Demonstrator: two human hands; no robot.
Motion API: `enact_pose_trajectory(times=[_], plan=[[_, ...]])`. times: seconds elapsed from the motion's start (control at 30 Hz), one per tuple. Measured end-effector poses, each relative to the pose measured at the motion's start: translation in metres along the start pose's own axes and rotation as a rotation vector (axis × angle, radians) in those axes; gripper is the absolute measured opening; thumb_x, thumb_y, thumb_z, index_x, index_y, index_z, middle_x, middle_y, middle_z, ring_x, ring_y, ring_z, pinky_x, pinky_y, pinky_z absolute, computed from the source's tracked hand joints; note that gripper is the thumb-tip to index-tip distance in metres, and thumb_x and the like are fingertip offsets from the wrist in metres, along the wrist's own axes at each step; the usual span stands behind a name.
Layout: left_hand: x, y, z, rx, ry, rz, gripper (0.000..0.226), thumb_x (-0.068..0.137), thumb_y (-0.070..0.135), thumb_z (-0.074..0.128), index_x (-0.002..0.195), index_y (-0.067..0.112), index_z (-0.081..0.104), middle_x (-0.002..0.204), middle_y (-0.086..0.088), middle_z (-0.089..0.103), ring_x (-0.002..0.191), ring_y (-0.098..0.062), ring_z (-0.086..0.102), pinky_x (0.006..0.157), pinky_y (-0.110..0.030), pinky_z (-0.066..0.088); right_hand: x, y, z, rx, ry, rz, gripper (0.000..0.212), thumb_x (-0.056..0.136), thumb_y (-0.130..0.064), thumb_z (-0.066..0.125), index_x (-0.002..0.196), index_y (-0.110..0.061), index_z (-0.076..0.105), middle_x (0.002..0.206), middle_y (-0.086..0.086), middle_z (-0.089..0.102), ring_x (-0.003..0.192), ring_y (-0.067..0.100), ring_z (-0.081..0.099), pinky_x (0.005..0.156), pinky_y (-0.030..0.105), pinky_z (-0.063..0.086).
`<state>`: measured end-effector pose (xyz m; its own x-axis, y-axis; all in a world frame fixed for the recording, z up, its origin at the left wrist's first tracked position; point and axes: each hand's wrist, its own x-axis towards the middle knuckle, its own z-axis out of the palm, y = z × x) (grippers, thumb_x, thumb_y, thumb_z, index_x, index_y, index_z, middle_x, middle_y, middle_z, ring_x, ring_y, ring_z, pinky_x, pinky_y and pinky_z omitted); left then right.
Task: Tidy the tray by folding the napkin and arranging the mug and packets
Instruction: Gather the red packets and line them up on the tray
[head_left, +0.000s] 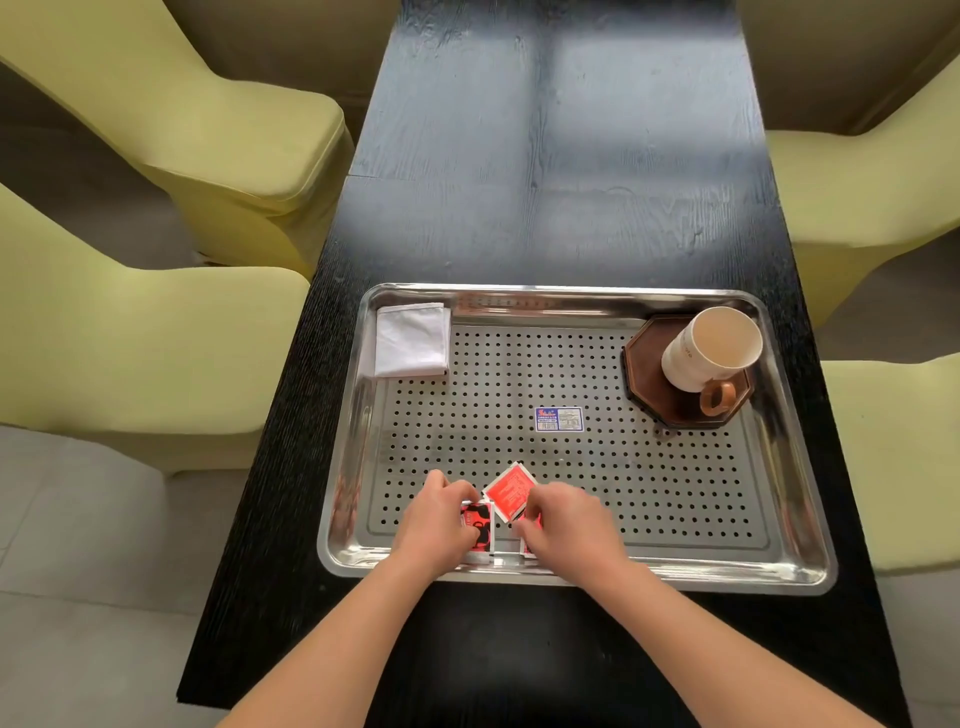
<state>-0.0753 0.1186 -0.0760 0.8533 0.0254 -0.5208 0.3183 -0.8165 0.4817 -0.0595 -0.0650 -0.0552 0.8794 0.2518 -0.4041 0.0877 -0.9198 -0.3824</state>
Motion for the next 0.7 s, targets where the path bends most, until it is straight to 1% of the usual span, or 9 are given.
enact_pose_trajectory(times=[0.07, 0.13, 0.23, 0.33, 0.4, 0.5, 0.57, 0.63, 0.7], plan=[[-0.001, -0.001, 0.0, -0.023, 0.007, -0.005, 0.036, 0.083, 0.02, 0.072, 0.117, 0.028, 0.063, 0.103, 0.005, 0.044, 0.088, -0.013, 0.057, 0.078, -0.03, 0.052, 0.011, -0.002, -0.004, -0.025, 0.064, 0.032, 0.018, 0.09, -0.042, 0.06, 0.099, -0.026, 0.063, 0.093, -0.006, 0.06, 0.084, 0.018, 0.061, 0.069, 0.034, 0.052], [0.0, -0.001, 0.0, -0.045, 0.011, -0.014, 0.036, 0.081, 0.02, 0.073, 0.115, 0.029, 0.064, 0.101, 0.006, 0.045, 0.086, -0.011, 0.056, 0.074, -0.027, 0.05, 0.023, -0.006, -0.007, -0.041, 0.068, 0.071, 0.028, 0.09, -0.044, 0.061, 0.111, -0.024, 0.06, 0.104, -0.004, 0.057, 0.094, 0.019, 0.059, 0.073, 0.034, 0.052], [-0.001, -0.002, -0.001, -0.081, 0.016, -0.031, 0.036, 0.08, 0.018, 0.075, 0.112, 0.03, 0.065, 0.099, 0.007, 0.045, 0.084, -0.009, 0.055, 0.07, -0.023, 0.046, 0.035, -0.014, -0.008, -0.148, -0.015, 0.106, 0.045, 0.082, -0.052, 0.067, 0.112, -0.021, 0.055, 0.107, 0.0, 0.055, 0.101, 0.021, 0.055, 0.077, 0.037, 0.053], [-0.002, -0.001, 0.0, -0.094, 0.027, -0.046, 0.036, 0.079, 0.018, 0.076, 0.112, 0.029, 0.066, 0.1, 0.006, 0.046, 0.086, -0.01, 0.055, 0.07, -0.023, 0.044, 0.039, -0.02, -0.002, -0.163, -0.037, 0.12, 0.05, 0.078, -0.046, 0.076, 0.111, -0.018, 0.05, 0.107, 0.003, 0.056, 0.102, 0.024, 0.056, 0.079, 0.039, 0.053], [-0.002, -0.001, 0.0, -0.097, 0.025, -0.052, 0.037, 0.079, 0.018, 0.076, 0.113, 0.029, 0.066, 0.101, 0.005, 0.047, 0.087, -0.011, 0.055, 0.072, -0.023, 0.045, 0.042, -0.022, 0.0, -0.096, -0.014, 0.14, 0.046, 0.078, -0.038, 0.078, 0.108, -0.017, 0.052, 0.104, 0.003, 0.059, 0.099, 0.024, 0.058, 0.078, 0.038, 0.053], [-0.002, -0.002, 0.0, -0.092, 0.009, -0.054, 0.038, 0.079, 0.017, 0.076, 0.114, 0.028, 0.065, 0.104, 0.004, 0.047, 0.091, -0.014, 0.056, 0.079, -0.026, 0.048, 0.047, -0.021, -0.003, 0.048, 0.058, 0.128, 0.021, 0.085, -0.027, 0.071, 0.1, -0.016, 0.061, 0.099, 0.003, 0.06, 0.095, 0.024, 0.061, 0.076, 0.037, 0.052], [-0.002, -0.002, -0.001, -0.089, 0.006, -0.053, 0.038, 0.08, 0.017, 0.076, 0.115, 0.028, 0.065, 0.105, 0.003, 0.048, 0.093, -0.014, 0.056, 0.081, -0.027, 0.049, 0.046, -0.018, -0.008, 0.161, 0.123, 0.105, 0.011, 0.087, -0.026, 0.07, 0.09, -0.017, 0.064, 0.093, -0.001, 0.058, 0.089, 0.021, 0.059, 0.072, 0.034, 0.049], [-0.001, -0.002, -0.002, -0.09, 0.013, -0.053, 0.035, 0.084, 0.015, 0.072, 0.116, 0.027, 0.065, 0.105, 0.002, 0.05, 0.094, -0.015, 0.057, 0.082, -0.028, 0.05, 0.04, -0.015, -0.012, 0.219, 0.153, 0.033, 0.011, 0.087, -0.025, 0.073, 0.087, -0.017, 0.065, 0.091, -0.004, 0.056, 0.083, 0.016, 0.057, 0.066, 0.027, 0.045], [0.0, -0.002, -0.004, -0.121, 0.035, -0.069, 0.032, 0.087, 0.008, 0.063, 0.115, 0.025, 0.066, 0.102, 0.002, 0.055, 0.09, -0.014, 0.057, 0.079, -0.027, 0.049, 0.03, -0.014, -0.011, 0.194, 0.115, -0.098, 0.008, 0.087, -0.02, 0.073, 0.089, -0.016, 0.067, 0.093, -0.005, 0.054, 0.083, 0.015, 0.056, 0.069, 0.025, 0.045]])
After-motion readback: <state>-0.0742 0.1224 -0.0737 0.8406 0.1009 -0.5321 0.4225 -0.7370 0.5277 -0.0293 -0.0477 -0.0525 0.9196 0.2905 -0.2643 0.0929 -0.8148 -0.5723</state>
